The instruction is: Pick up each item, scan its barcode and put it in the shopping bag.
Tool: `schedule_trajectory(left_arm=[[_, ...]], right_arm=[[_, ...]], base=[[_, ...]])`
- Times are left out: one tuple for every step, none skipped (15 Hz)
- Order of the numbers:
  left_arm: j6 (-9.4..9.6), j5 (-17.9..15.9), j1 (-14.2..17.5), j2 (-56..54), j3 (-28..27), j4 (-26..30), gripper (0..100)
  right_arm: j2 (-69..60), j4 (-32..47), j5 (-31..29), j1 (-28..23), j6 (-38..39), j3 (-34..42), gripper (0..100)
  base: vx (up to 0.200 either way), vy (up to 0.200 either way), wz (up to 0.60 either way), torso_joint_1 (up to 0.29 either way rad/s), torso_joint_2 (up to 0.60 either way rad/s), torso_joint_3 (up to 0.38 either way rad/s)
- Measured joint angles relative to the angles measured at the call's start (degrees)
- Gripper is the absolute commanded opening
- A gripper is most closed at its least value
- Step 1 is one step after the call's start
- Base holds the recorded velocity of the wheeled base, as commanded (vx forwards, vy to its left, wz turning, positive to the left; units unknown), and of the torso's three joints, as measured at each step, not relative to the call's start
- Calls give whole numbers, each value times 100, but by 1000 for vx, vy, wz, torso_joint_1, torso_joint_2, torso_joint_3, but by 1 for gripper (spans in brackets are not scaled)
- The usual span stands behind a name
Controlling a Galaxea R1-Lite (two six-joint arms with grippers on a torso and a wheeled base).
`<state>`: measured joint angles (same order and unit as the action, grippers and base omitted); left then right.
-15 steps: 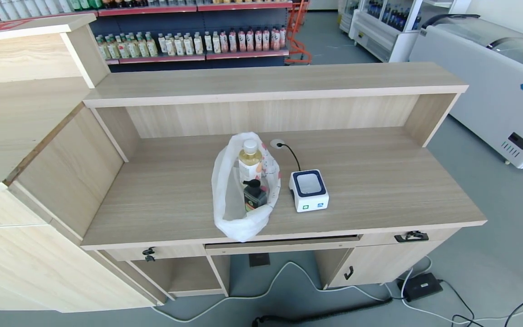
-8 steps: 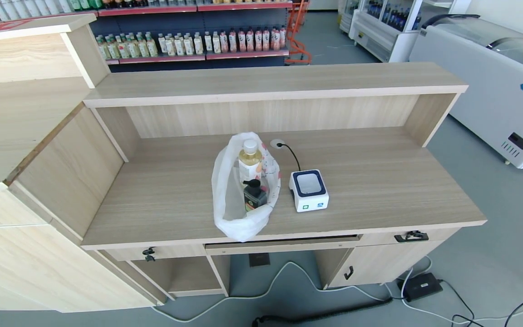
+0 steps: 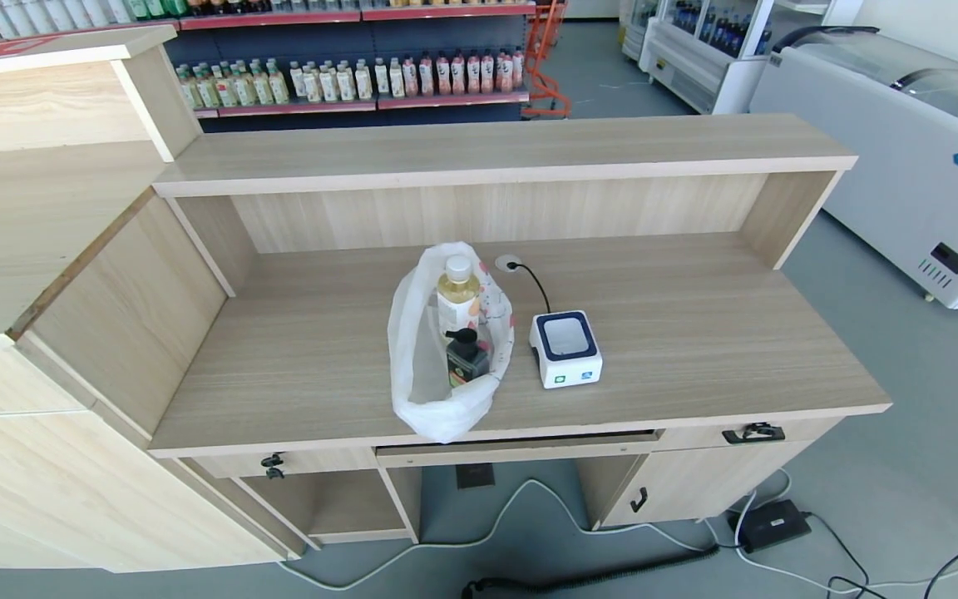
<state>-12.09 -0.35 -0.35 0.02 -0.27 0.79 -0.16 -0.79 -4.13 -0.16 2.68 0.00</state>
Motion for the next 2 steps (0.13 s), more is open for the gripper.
schedule_trajectory(left_arm=[[0,0,0,0,0,-1,100],[0,2,0,0,0,0,100]], right_arm=[[0,0,1,0,-1,-2,100],[-2,1,1,-5,-1,-2,100]], base=[[0,0,0,0,0,0],[0,0,0,0,0,0]])
